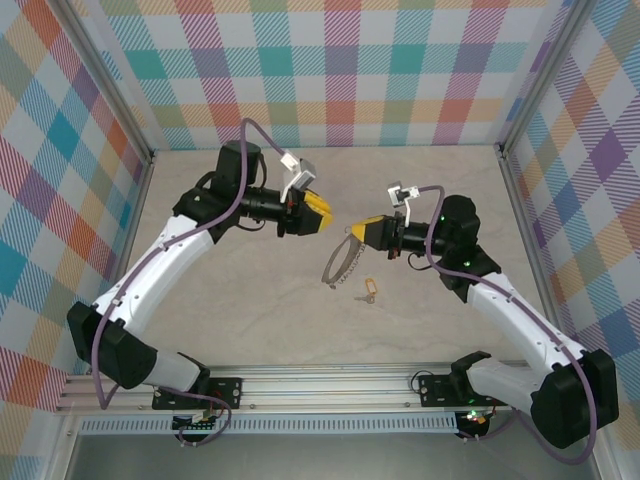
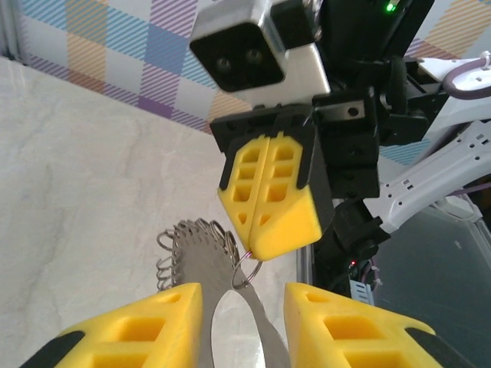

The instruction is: Put the keys on the keyring

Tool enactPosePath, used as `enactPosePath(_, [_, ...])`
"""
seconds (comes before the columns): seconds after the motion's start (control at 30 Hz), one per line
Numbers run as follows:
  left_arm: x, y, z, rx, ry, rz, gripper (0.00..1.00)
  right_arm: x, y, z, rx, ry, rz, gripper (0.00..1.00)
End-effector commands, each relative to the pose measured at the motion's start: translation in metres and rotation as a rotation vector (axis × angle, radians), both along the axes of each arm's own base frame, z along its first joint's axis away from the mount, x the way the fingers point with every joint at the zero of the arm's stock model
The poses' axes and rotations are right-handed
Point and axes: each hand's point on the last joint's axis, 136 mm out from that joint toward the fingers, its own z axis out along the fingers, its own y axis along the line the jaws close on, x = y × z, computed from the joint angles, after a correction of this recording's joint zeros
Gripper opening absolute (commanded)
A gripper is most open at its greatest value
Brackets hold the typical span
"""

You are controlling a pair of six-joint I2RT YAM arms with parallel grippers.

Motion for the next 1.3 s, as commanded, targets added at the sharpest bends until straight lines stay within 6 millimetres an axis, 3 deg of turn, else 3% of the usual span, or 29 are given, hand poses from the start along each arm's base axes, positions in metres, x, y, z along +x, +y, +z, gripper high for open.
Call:
enactPosePath(0.0, [-0.01,-0.009,-0.004,-0.014,0.025,-0.067,0.32,-0.009,0.002,0.028,0.029,-0.093,0.052,0.0])
enactPosePath(0.27, [-0.015,-0.024,-0.009,-0.016,0.034,-0.122,0.24,-0.01,0.005,0.035,0.037,-0.091,0.075,0.0])
enactPosePath(0.87, [-0.021,-0.037,-0.009,-0.033,0.043,-0.172,0.2,-0.007,0.005,0.033,0.037,-0.079,0.07,0.0])
enactPosePath(1.13, [-0.023,-0.04,-0.01,-0.035,0.05,-0.185,0.01,-0.006,0.005,0.031,0.033,-0.079,0.063,0.0])
enactPosePath(1.27, [-0.025,-0.038,-0.01,-0.032,0.049,-0.189,0.0,-0.004,0.004,0.029,0.027,-0.077,0.049,0.0])
